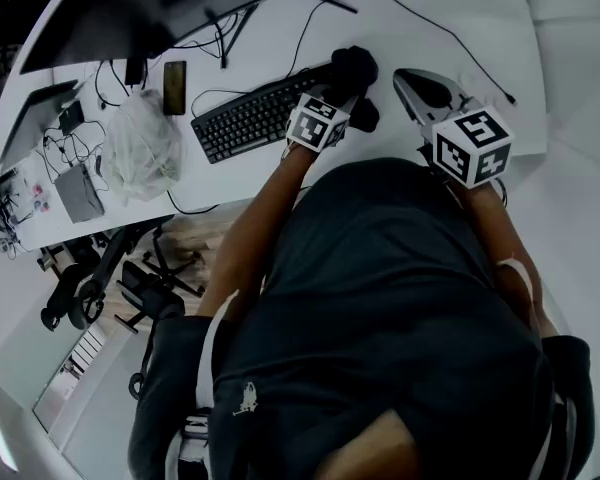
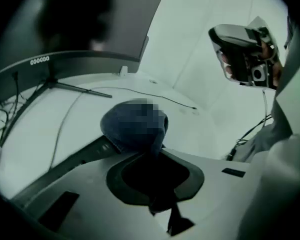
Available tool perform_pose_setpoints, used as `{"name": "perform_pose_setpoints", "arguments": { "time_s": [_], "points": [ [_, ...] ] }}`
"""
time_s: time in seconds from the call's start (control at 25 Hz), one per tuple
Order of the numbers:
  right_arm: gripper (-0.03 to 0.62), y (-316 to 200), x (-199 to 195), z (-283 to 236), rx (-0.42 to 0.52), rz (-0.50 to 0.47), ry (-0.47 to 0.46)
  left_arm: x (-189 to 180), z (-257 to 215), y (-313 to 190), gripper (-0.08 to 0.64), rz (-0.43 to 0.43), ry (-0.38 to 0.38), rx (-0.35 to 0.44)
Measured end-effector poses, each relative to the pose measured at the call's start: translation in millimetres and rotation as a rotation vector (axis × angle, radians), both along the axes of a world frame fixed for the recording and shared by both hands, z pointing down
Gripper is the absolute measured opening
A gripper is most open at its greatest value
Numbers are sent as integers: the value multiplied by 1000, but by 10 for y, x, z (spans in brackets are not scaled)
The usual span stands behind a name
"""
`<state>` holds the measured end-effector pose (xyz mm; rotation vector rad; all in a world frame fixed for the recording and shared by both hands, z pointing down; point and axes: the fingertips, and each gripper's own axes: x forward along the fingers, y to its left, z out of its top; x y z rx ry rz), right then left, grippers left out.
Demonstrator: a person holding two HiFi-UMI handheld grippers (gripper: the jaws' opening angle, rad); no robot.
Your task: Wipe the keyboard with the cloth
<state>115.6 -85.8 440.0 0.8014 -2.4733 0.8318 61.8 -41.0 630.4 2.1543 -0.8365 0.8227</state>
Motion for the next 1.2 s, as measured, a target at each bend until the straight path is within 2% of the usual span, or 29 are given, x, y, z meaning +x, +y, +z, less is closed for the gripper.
{"name": "perform_pose_setpoints", "arguments": {
  "time_s": [0.08, 0.2, 0.24, 0.28, 0.36, 0.52, 0.64, 0.8, 1.0, 1.2],
  "points": [
    [11, -44, 88, 11, -4, 26, 1, 76, -14, 287, 39, -8, 44, -44],
    [11, -68, 198, 65, -24, 62, 6, 236, 88, 931, 40, 129, 49, -166],
    [11, -65, 196, 77, -28, 65, 4, 235, 134, 1101, 40, 155, 44, -197],
    [11, -63, 177, 79, -27, 62, 0, 194, 142, 1186, 40, 144, 42, -211],
    [11, -56, 120, 57, -22, 47, -9, 44, 64, 1169, 39, 86, 34, -191],
    [11, 14, 19, 31, -18, 10, -9, -229, -178, 1012, 40, 48, 25, -96],
    [11, 49, -57, -29, 33, -40, 8, -357, -262, 955, 40, 4, 33, -63],
    [9, 107, -194, -157, 128, -107, 26, -337, -248, 1073, 40, -29, 58, -73],
    [9, 186, -279, -134, 126, -129, 32, -220, -223, 1258, 40, -28, 107, -110],
    [9, 258, -334, -94, 119, -140, 46, -373, -261, 1199, 40, -30, 89, -63]
  ]
}}
